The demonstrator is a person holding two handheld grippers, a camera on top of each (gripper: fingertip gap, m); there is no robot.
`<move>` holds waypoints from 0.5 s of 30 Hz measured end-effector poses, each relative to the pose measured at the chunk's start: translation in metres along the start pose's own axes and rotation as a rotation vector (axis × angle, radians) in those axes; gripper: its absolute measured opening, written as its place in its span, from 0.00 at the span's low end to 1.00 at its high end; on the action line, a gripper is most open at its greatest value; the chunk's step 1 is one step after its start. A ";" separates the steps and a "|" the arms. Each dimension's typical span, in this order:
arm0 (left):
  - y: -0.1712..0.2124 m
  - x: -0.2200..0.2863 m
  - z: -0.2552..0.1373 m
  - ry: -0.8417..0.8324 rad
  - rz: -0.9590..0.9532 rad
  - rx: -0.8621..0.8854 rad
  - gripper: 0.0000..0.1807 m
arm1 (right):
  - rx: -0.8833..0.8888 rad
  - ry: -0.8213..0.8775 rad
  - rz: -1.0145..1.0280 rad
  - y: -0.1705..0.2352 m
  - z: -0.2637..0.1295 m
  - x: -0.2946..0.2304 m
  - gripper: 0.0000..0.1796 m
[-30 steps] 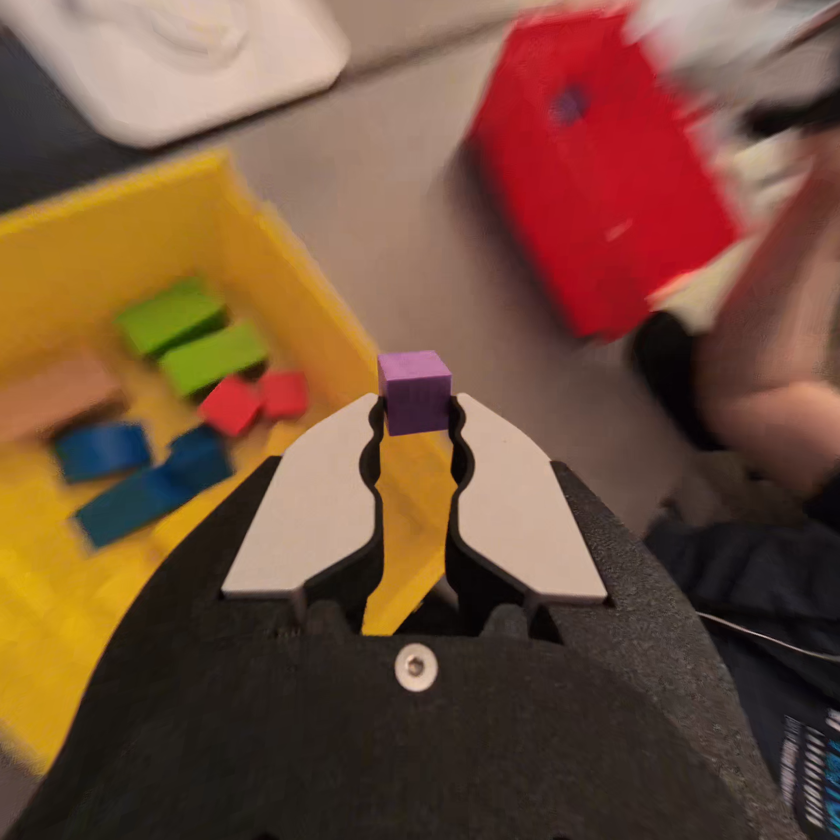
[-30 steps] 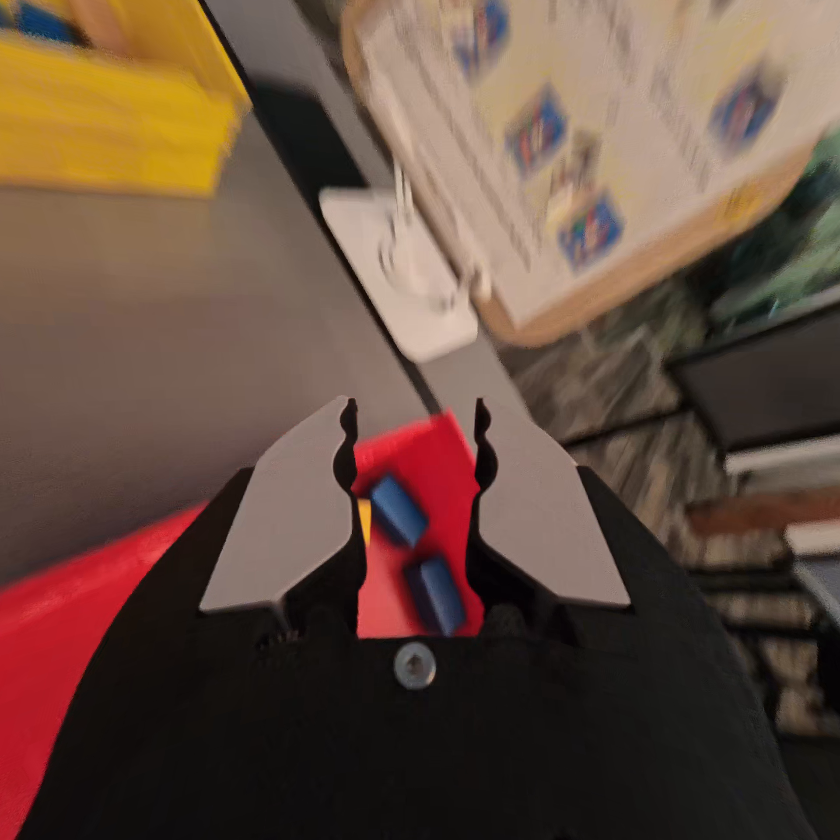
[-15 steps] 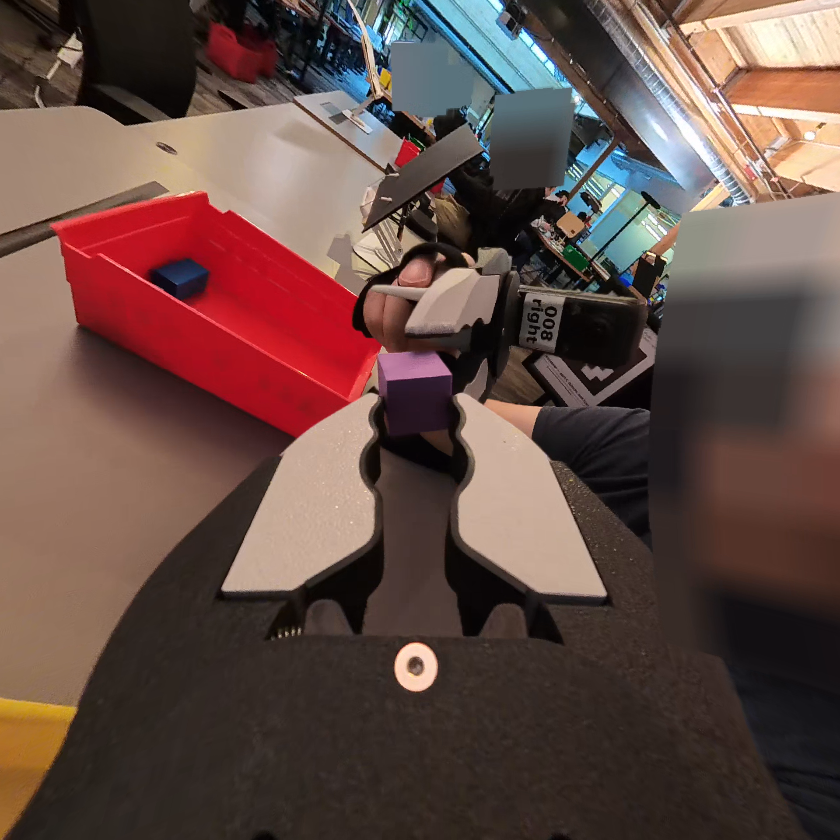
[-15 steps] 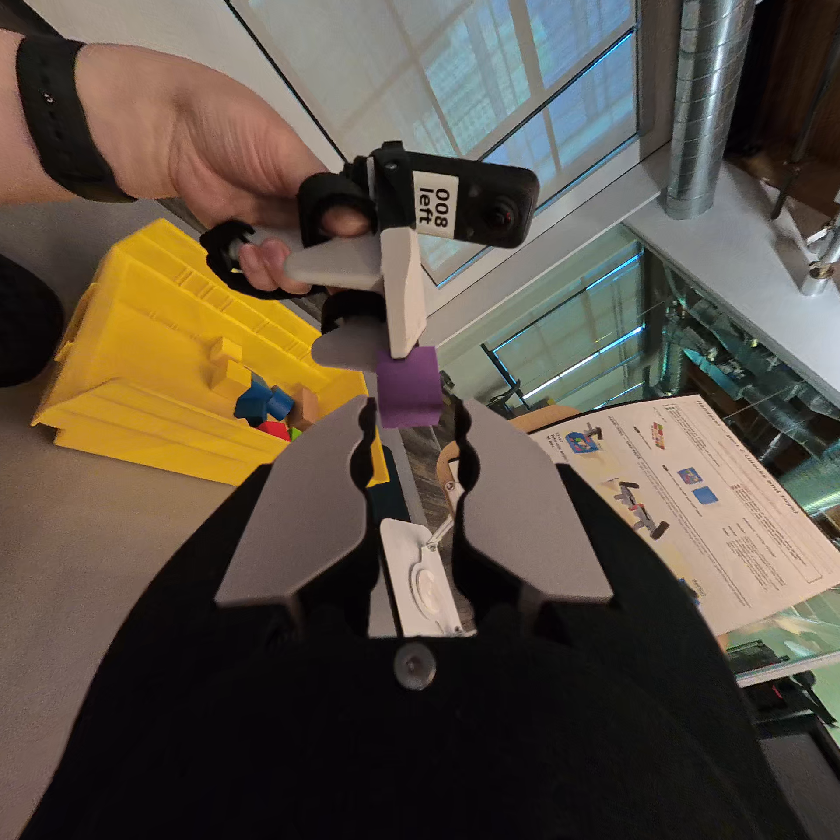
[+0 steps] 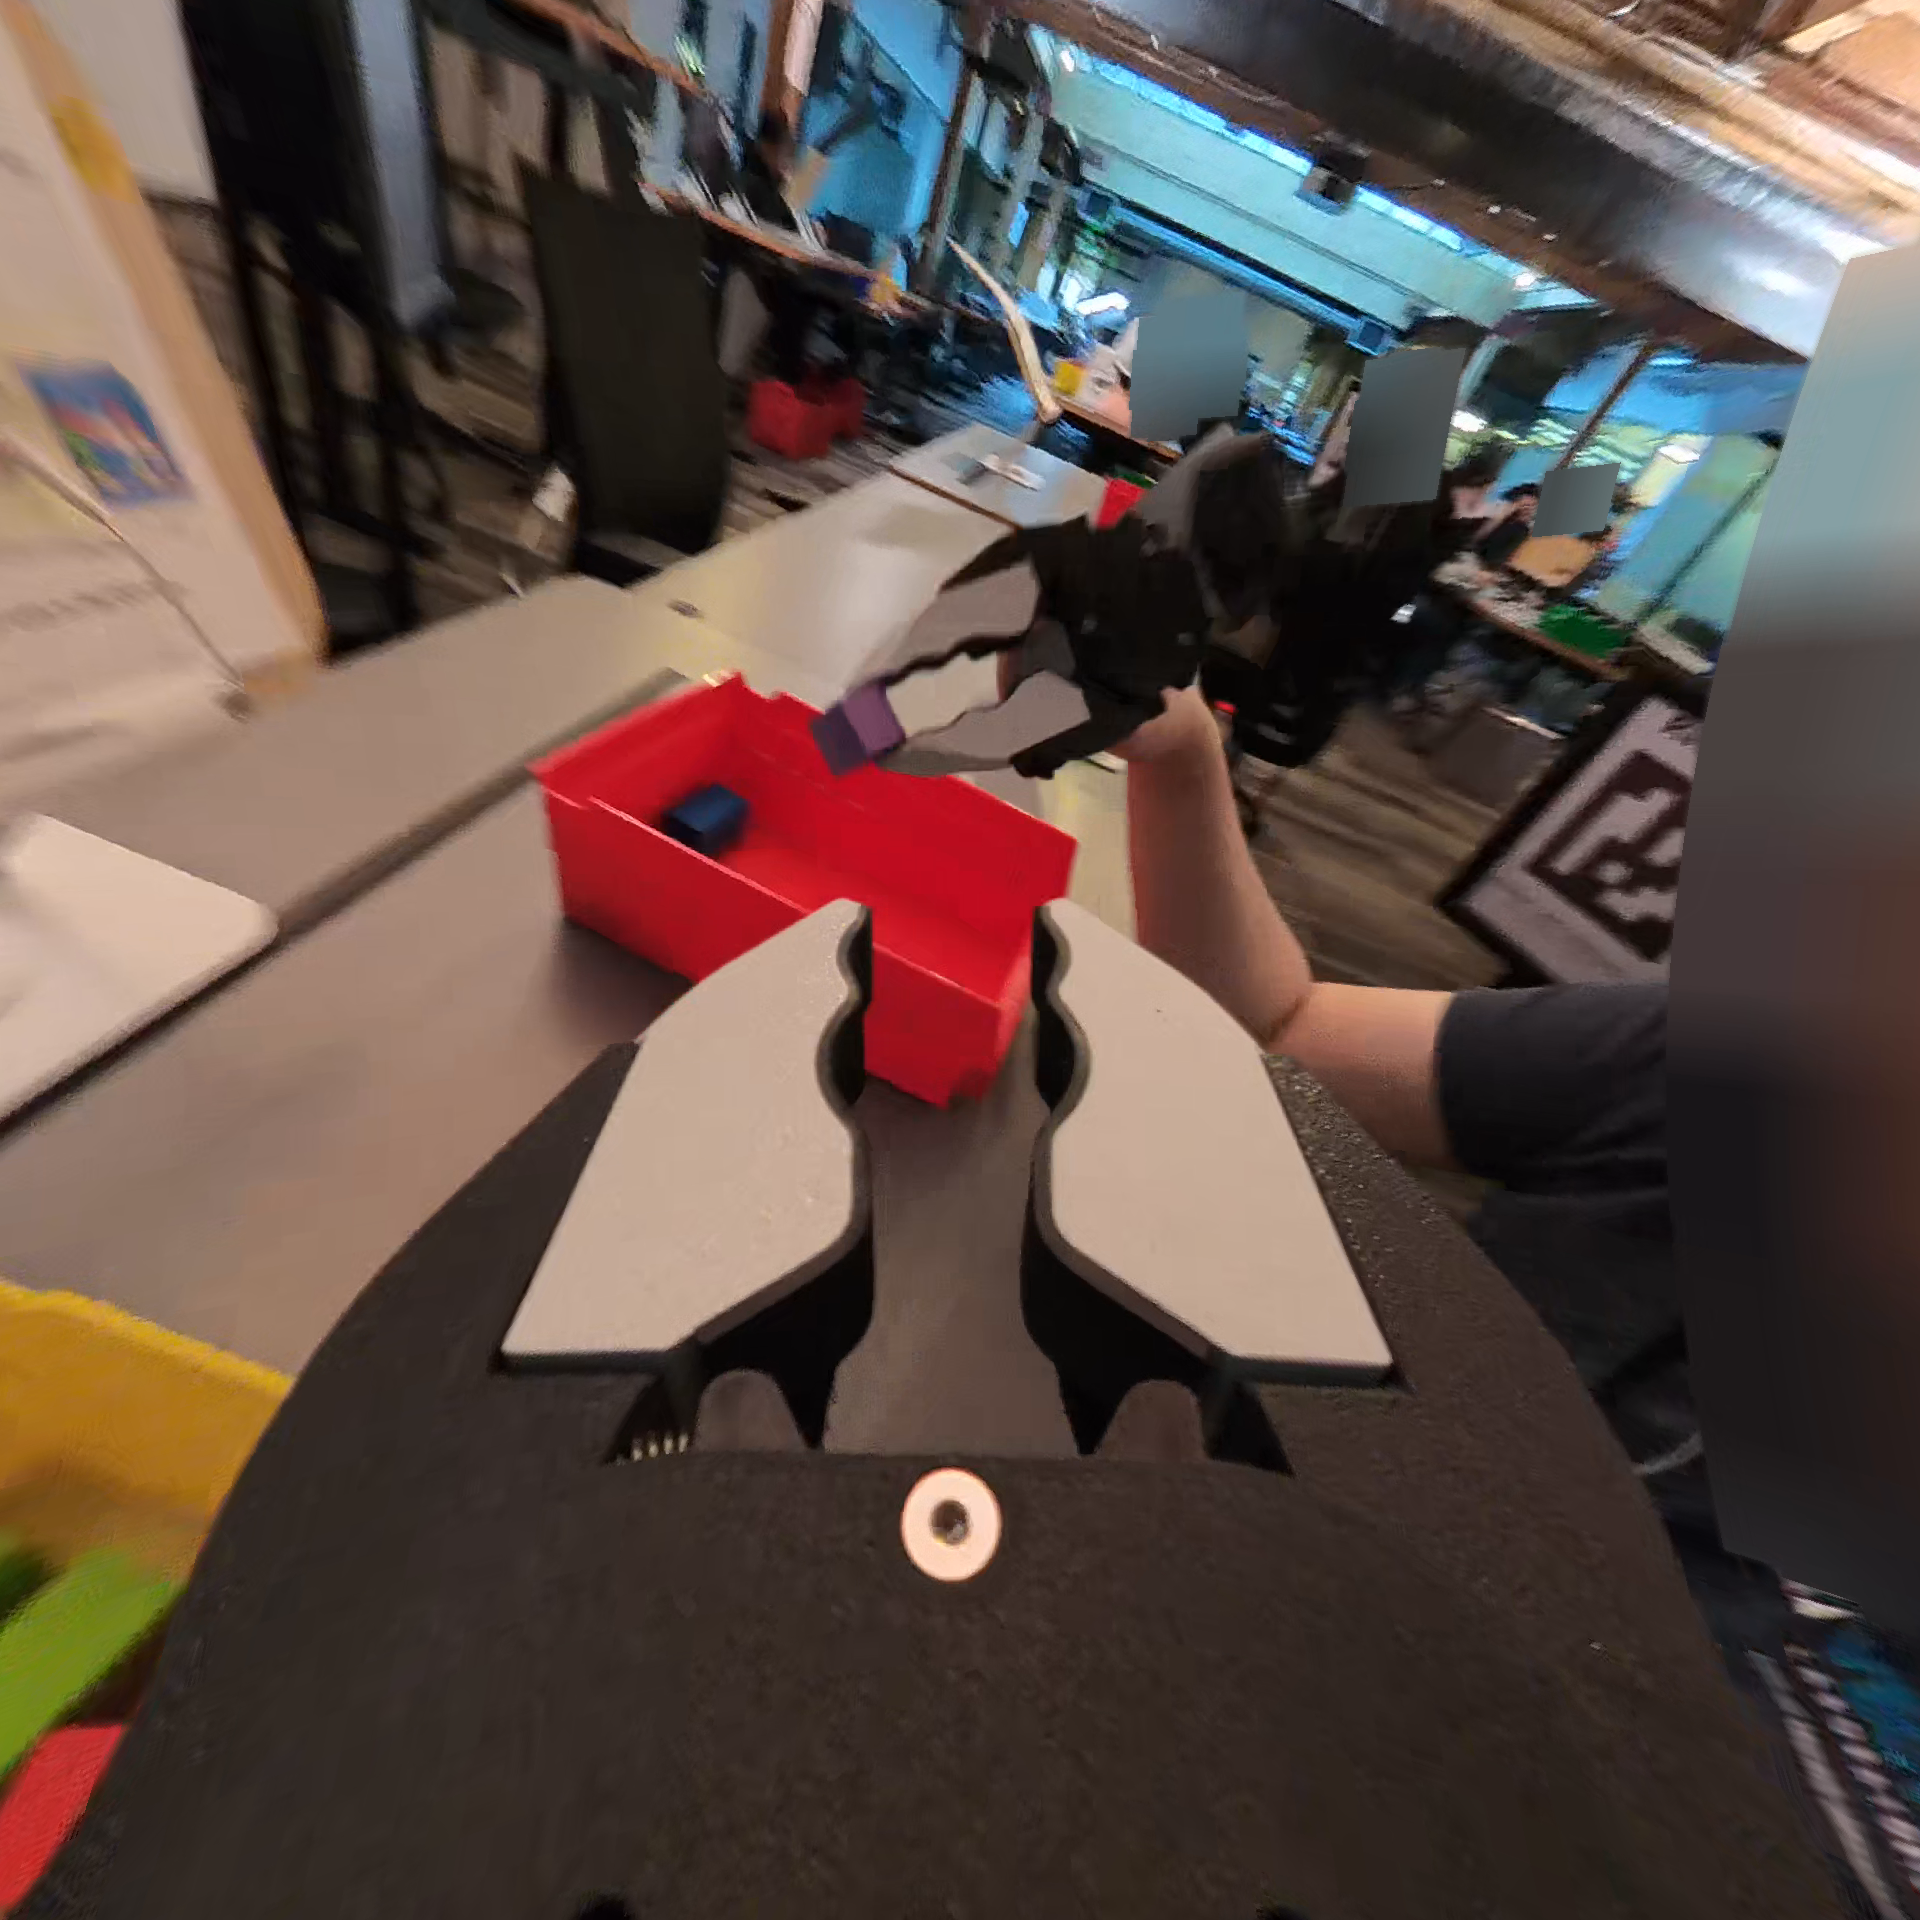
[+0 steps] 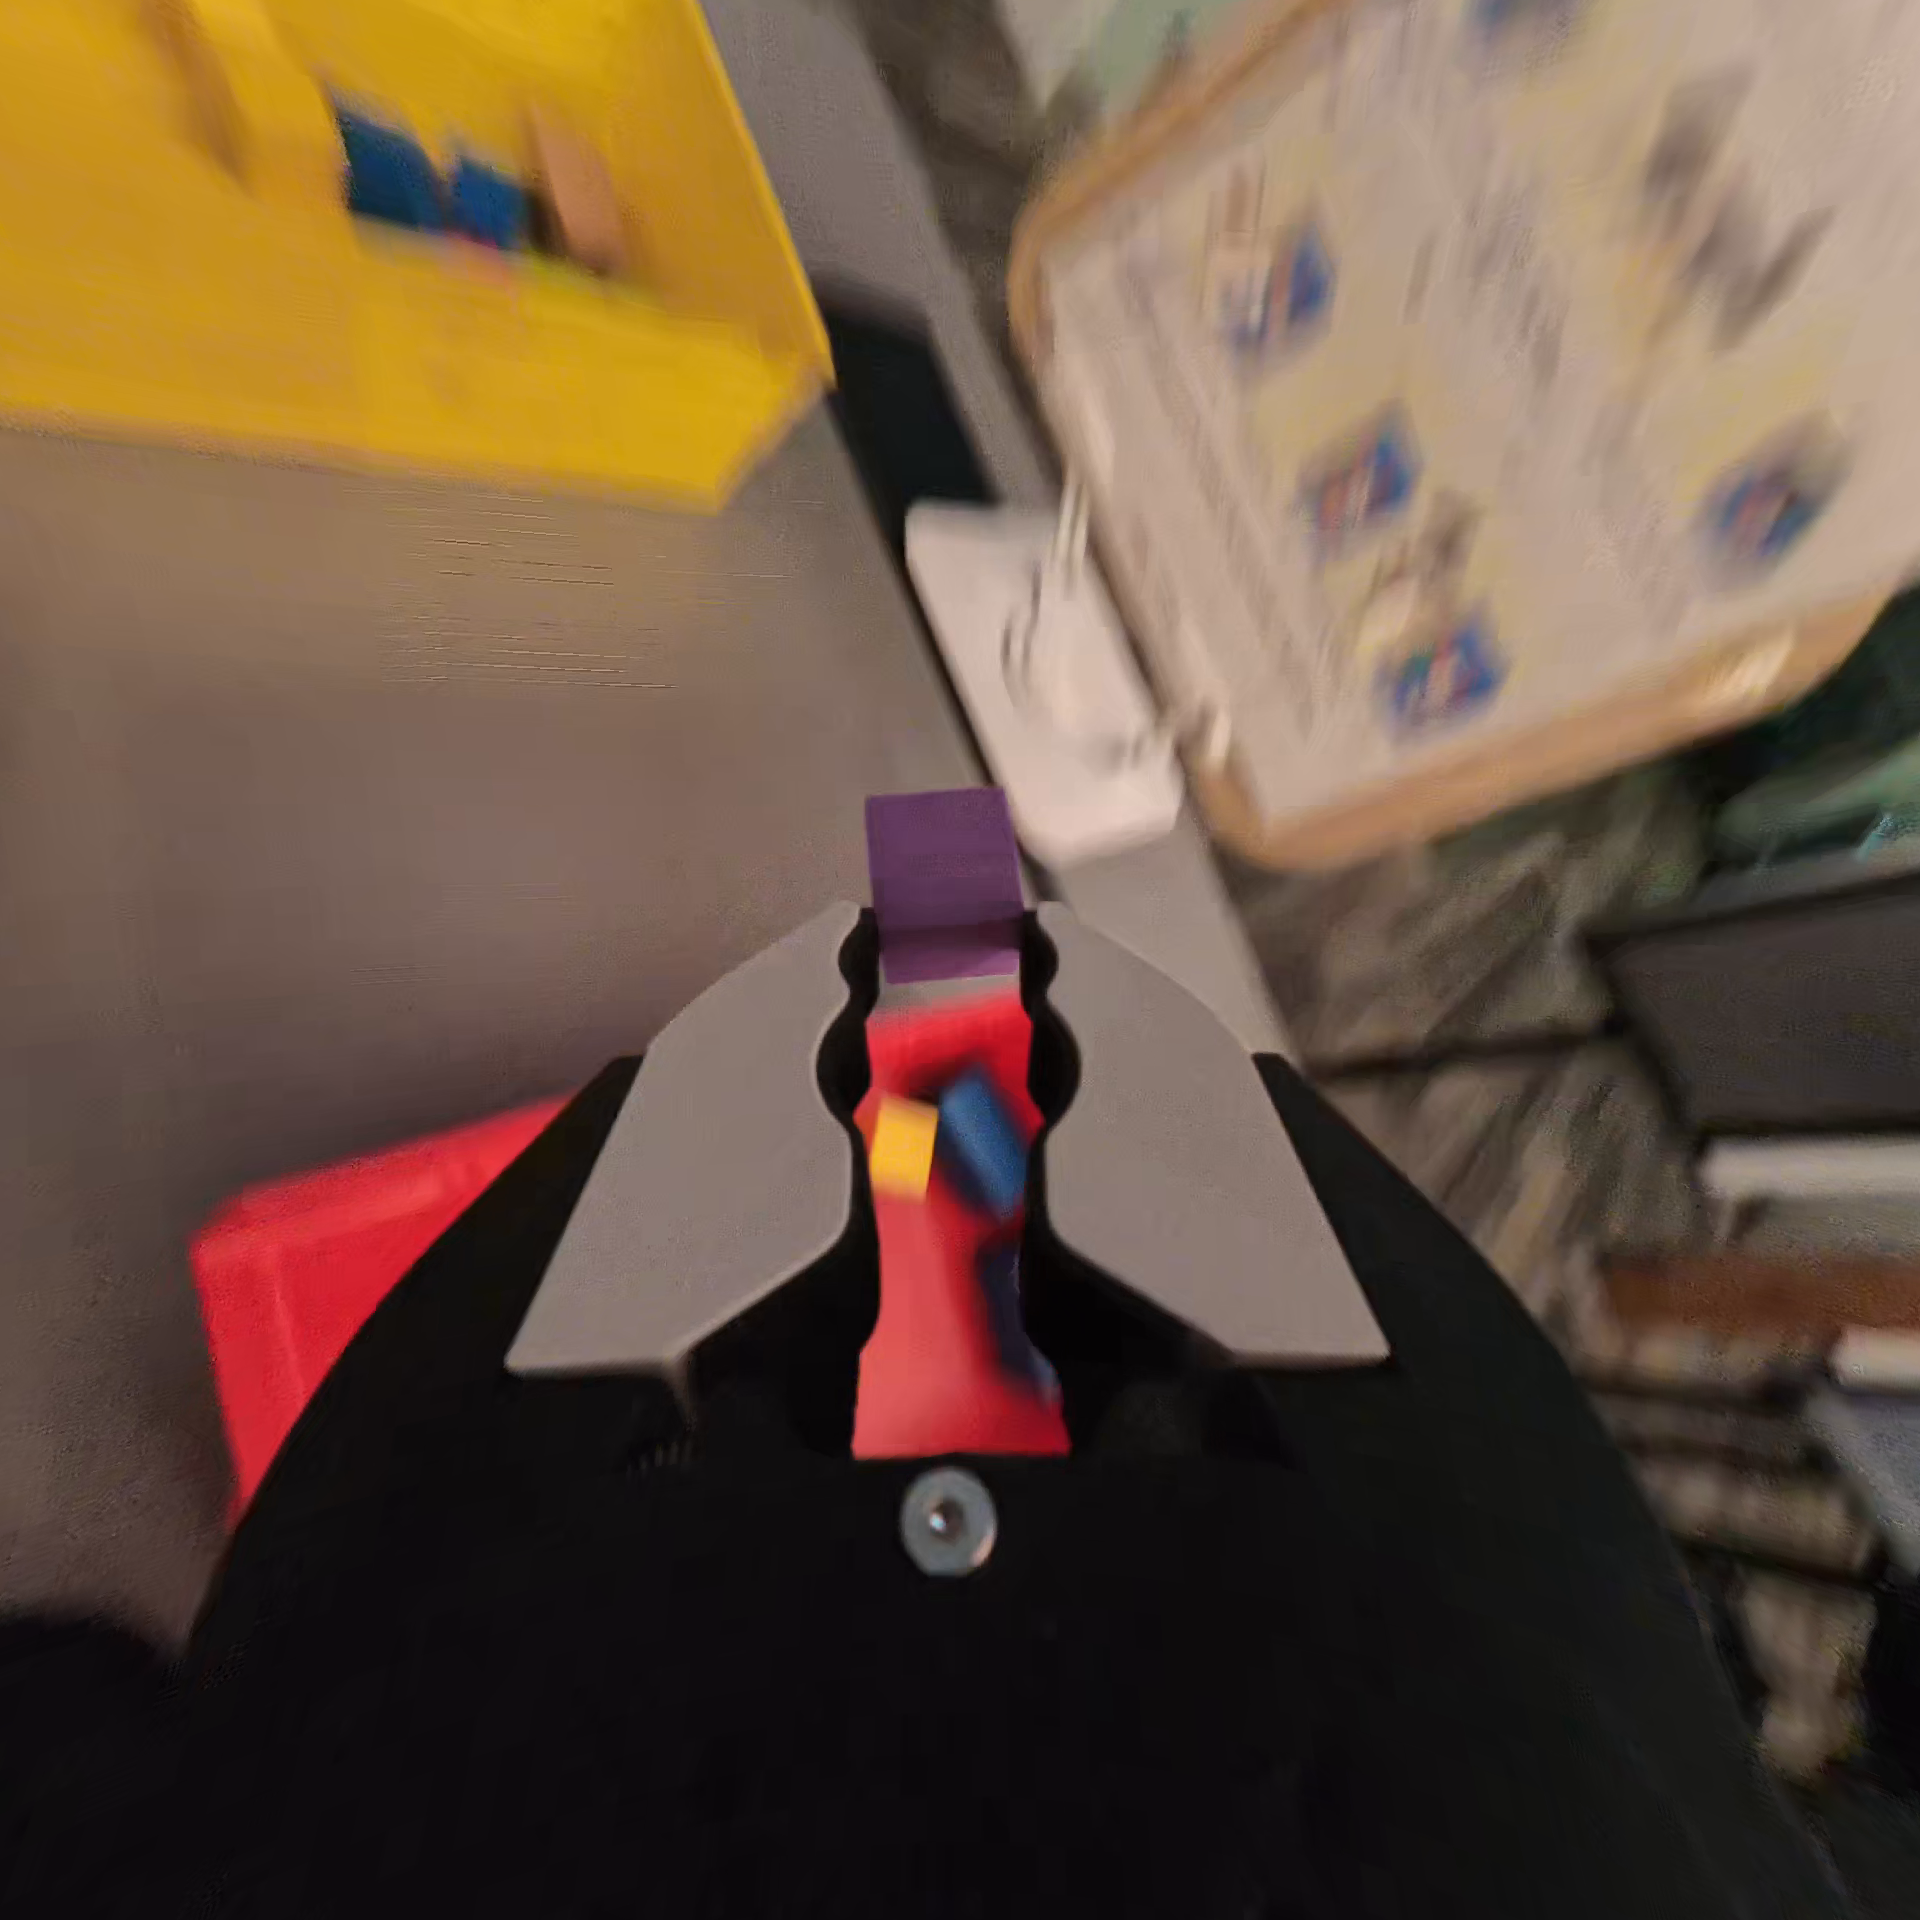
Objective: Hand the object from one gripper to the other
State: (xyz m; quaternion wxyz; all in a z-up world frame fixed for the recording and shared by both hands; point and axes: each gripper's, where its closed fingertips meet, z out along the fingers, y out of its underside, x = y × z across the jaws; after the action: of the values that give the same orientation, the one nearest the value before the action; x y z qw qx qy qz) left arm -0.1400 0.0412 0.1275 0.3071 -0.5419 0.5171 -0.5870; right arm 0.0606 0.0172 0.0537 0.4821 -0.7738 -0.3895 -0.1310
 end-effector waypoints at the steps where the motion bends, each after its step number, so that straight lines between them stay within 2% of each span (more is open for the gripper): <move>1: -0.008 0.001 -0.006 -0.025 0.053 0.039 0.16 | -0.117 -0.017 0.061 0.036 0.004 0.007 0.15; 4: -0.025 0.010 -0.022 -0.070 0.189 0.172 0.16 | -0.456 -0.055 0.140 0.132 0.015 0.013 0.15; 6: -0.032 0.015 -0.029 -0.099 0.282 0.274 0.16 | -0.567 -0.132 0.154 0.168 0.029 0.003 0.15; 8: -0.035 0.014 -0.033 -0.127 0.321 0.310 0.14 | -0.607 -0.192 0.177 0.187 0.046 -0.007 0.15; 11: -0.030 0.011 -0.031 -0.116 0.264 0.274 0.13 | -0.667 -0.200 0.212 0.204 0.066 -0.011 0.15; 15: -0.030 0.006 -0.028 -0.116 0.233 0.278 0.13 | -0.657 -0.188 0.306 0.208 0.084 -0.011 0.15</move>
State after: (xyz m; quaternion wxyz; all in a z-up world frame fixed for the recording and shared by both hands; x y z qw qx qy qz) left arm -0.1624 0.0514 0.1609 0.4740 -0.4637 0.4717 -0.5812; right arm 0.1905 0.0348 -0.1290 0.1844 -0.9451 -0.2490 -0.1038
